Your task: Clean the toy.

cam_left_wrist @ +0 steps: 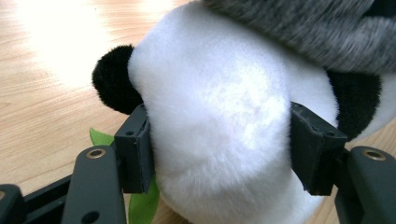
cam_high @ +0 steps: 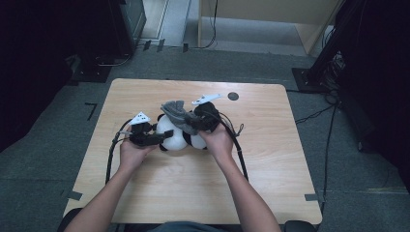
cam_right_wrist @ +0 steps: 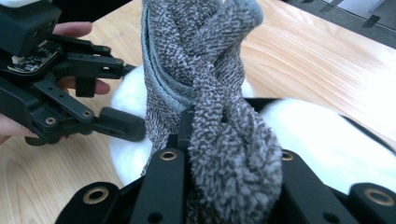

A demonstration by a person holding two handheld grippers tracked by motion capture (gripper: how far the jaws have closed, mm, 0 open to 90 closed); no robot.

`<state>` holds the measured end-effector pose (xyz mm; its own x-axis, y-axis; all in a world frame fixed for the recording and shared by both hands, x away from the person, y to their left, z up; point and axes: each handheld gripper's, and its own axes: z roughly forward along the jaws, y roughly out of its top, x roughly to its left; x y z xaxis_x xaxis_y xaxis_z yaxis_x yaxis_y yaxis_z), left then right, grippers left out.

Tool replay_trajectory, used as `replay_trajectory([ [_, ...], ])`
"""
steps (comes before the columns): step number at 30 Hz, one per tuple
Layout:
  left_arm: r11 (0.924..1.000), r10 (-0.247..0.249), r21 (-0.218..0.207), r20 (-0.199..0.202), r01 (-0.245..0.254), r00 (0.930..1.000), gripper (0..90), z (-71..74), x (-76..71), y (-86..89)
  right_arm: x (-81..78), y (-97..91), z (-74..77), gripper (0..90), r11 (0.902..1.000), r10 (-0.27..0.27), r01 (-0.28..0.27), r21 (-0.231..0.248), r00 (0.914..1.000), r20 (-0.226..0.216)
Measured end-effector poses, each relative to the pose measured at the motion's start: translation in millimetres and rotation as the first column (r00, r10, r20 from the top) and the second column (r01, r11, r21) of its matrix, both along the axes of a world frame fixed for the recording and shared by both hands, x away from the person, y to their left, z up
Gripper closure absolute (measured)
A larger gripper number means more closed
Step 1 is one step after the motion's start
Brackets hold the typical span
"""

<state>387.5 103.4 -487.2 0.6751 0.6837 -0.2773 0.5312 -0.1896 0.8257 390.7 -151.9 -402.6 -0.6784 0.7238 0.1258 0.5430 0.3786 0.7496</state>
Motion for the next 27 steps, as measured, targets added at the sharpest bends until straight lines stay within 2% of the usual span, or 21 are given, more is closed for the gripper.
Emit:
replay_trajectory([
  [6,1.0,-0.003,-0.009,0.002,0.003,1.0,34.0,-0.7,1.0,1.1,-2.5,-31.9,6.9,76.7,0.9978,-0.038,0.038,0.055,0.9993,-0.008],
  [12,0.9999,-0.006,-0.013,0.003,0.006,1.0,33.8,-1.4,2.0,2.1,-6.3,-59.7,16.1,76.7,0.9947,-0.077,0.077,0.068,0.997,-0.003],
  [15,0.9997,-0.01,-0.021,0.017,0.01,0.9998,33.4,-2.4,2.2,2.0,-6.7,-72.7,16.9,76.7,0.9924,-0.095,0.095,0.078,0.9954,-0.008],
  [18,0.9979,-0.019,-0.062,0.013,0.02,0.9997,28.0,-4.7,4.1,3.5,-5.6,-75.6,10.9,77.2,0.9916,-0.097,0.099,0.083,0.995,-0.02],
  [20,0.9975,-0.016,-0.069,0.006,0.016,0.9999,21.9,-4.2,4.6,4.2,-4.7,-74.9,7.6,77.4,0.9919,-0.1,0.101,0.077,0.9949,-0.017],
  [22,0.9983,-0.011,-0.058,0.007,0.011,0.9999,18.9,-2.0,3.7,3.6,-2.7,-75.1,6.3,77.6,0.9913,-0.102,0.104,0.082,0.9944,-0.028],
  [24,0.9996,-0.003,-0.03,0.018,0.004,0.9998,15.9,1.8,0.9,2.2,-0.8,-74.7,5.6,77.7,0.9917,-0.104,0.105,0.074,0.9943,-0.025],
  [27,0.999,-0.041,0.019,0.073,0.039,0.9965,13.9,6.8,-5.8,3.9,1.3,-75.5,4.9,77.8,0.9908,-0.115,0.116,0.069,0.993,-0.029],
])
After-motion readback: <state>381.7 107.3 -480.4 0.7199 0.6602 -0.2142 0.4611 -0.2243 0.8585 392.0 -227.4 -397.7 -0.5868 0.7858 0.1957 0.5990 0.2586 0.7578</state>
